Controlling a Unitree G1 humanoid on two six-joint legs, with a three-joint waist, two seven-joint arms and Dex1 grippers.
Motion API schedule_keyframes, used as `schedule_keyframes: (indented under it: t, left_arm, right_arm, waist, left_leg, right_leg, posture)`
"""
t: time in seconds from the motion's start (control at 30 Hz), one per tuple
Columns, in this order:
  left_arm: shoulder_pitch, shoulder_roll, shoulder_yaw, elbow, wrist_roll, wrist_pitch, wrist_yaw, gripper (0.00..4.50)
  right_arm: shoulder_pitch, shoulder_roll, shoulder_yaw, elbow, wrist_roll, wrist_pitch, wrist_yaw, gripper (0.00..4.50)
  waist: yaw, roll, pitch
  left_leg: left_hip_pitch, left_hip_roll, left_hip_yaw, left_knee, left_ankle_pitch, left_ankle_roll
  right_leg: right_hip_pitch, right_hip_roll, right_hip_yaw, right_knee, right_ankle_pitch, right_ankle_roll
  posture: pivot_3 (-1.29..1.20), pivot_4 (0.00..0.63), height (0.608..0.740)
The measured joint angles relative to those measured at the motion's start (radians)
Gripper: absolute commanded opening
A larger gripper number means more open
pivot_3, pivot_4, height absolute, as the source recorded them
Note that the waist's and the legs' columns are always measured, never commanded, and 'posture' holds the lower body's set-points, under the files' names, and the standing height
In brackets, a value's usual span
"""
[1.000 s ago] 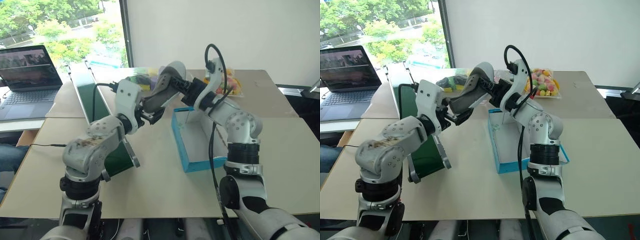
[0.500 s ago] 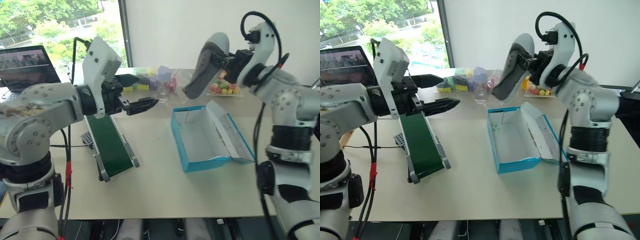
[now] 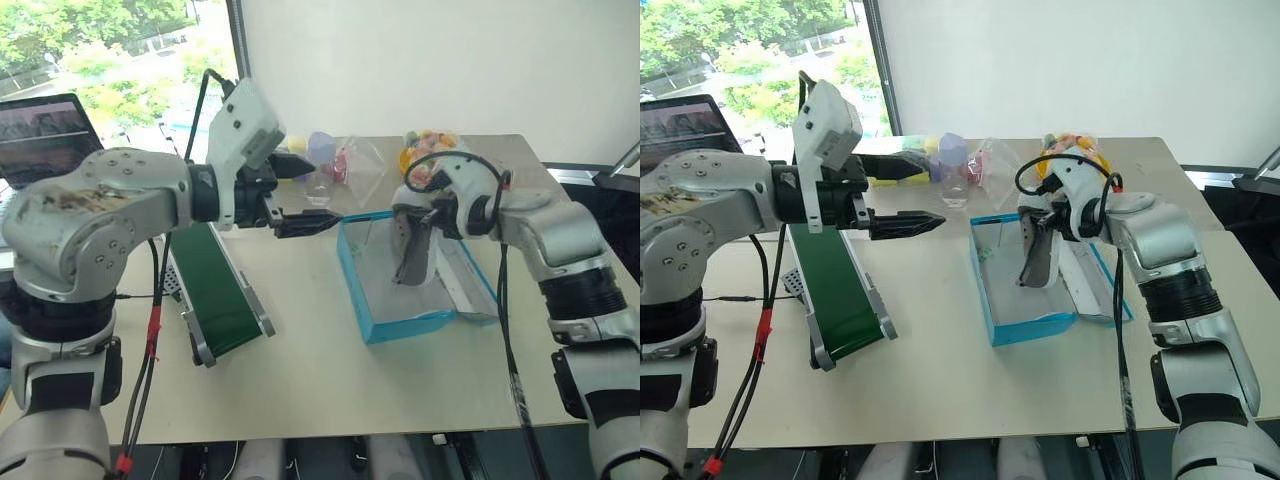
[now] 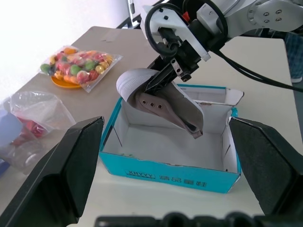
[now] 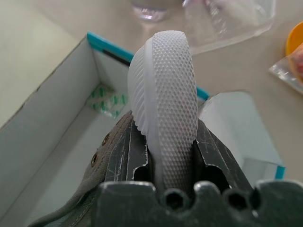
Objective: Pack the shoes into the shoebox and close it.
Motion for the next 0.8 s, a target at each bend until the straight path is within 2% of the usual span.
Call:
schedule_keyframes:
  t: [0.3, 0.37, 0.67, 0.8]
  left_arm:
    - [0.081, 0.012, 0.023, -0.085, -0.036, 0.053, 0.043, 4.5]
    - [0.093, 0.026, 0.026, -0.101, -0.042, 0.065, 0.046, 4.5]
    - [0.132, 0.103, 0.03, -0.143, -0.079, 0.088, 0.02, 4.5]
    - [0.14, 0.11, 0.029, -0.148, -0.081, 0.087, 0.014, 4.5]
  right_arm:
    - [-0.004, 0.099, 0.069, 0.239, -0.131, -0.157, 0.045, 0.48]
    - [-0.02, 0.119, 0.069, 0.287, -0.154, -0.187, 0.048, 1.48]
    - [-0.068, 0.205, 0.053, 0.45, -0.225, -0.3, 0.034, 4.42]
    - [-0.068, 0.212, 0.042, 0.432, -0.245, -0.302, 0.011, 4.47]
  waist:
    - [-0.002, -0.001, 0.0]
    - [-0.004, -0.001, 0.0]
    - [-0.005, -0.001, 0.0]
    - [-0.004, -0.001, 0.0]
  left_leg:
    - [0.002, 0.001, 0.0, 0.0, 0.0, 0.0]
    - [0.003, 0.0, 0.0, 0.0, 0.0, 0.0]
    - [0.007, 0.0, 0.004, 0.0, 0.0, 0.0]
    - [0.006, 0.0, 0.005, 0.0, 0.0, 0.0]
  right_leg:
    - [0.001, 0.004, 0.005, 0.001, 0.0, 0.0]
    - [0.001, 0.008, 0.012, 0.001, 0.0, 0.0]
    - [0.003, 0.011, 0.021, 0.002, -0.001, -0.002]
    - [0.001, 0.01, 0.022, 0.002, 0.0, -0.001]
  posture:
    - [0.0, 0.15, 0.74]
    - [0.0, 0.15, 0.74]
    - [0.0, 0.15, 0.74]
    - [0.0, 0.15, 0.74]
